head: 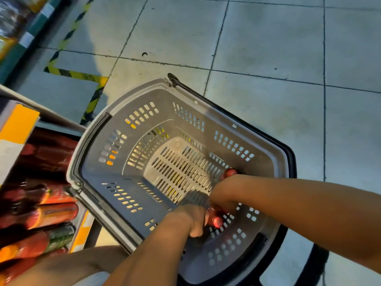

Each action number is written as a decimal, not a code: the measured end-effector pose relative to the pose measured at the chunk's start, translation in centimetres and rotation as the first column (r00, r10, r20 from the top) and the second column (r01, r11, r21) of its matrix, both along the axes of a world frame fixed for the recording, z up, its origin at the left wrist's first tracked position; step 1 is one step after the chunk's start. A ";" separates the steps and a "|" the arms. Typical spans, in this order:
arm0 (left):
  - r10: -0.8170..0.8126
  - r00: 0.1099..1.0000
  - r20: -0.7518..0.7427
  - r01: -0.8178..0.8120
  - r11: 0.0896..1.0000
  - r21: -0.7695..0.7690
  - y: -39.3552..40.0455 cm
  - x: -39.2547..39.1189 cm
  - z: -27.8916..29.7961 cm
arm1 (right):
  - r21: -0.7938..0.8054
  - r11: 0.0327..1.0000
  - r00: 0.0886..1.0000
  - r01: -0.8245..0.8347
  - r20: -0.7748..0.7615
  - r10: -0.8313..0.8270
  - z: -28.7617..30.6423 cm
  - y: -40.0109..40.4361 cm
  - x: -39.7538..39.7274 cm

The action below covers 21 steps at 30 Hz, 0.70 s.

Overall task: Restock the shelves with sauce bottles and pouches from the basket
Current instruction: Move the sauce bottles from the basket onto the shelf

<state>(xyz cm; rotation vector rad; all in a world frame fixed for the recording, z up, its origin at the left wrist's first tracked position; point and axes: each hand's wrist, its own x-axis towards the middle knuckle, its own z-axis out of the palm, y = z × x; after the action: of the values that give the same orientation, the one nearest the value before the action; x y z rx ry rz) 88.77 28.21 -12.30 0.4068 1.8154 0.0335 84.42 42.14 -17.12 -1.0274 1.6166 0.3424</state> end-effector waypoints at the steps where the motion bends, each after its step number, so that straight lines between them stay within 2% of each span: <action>1: 0.020 0.999 -0.031 -0.019 1.000 0.017 0.0 0.0 0.3 | -0.028 1.000 1.000 0.009 0.004 -0.009 0.4 0.1 -0.1; 6: 0.143 0.965 -0.218 -0.118 0.985 0.123 -0.7 0.5 2.3 | -0.223 0.958 0.974 0.178 -0.100 -0.204 2.5 0.6 -0.5; 9: 0.278 0.906 -0.320 -0.220 0.954 0.206 -1.8 1.0 4.8 | -0.325 0.911 0.937 0.254 -0.152 -0.315 4.8 0.5 -0.6; 11: 0.377 0.850 -0.369 -0.294 0.919 0.261 -2.7 1.2 6.8 | -0.383 0.854 0.893 0.353 -0.135 -0.429 6.7 0.4 -0.6; 16: 0.662 0.605 -0.442 -0.485 0.747 0.455 -5.5 2.0 11.9 | -0.598 0.620 0.716 0.508 -0.107 -0.690 12.4 0.5 -0.3; 21: 0.798 0.313 -0.516 -0.524 0.598 0.606 -8.6 4.2 17.6 | -0.782 0.332 0.510 0.527 -0.022 -0.860 18.2 -0.2 0.4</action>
<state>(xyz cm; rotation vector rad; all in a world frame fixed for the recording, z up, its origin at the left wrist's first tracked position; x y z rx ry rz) 92.94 19.66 5.34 -0.2399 2.7447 0.9306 84.79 41.90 1.04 -0.6078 2.5628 -0.8221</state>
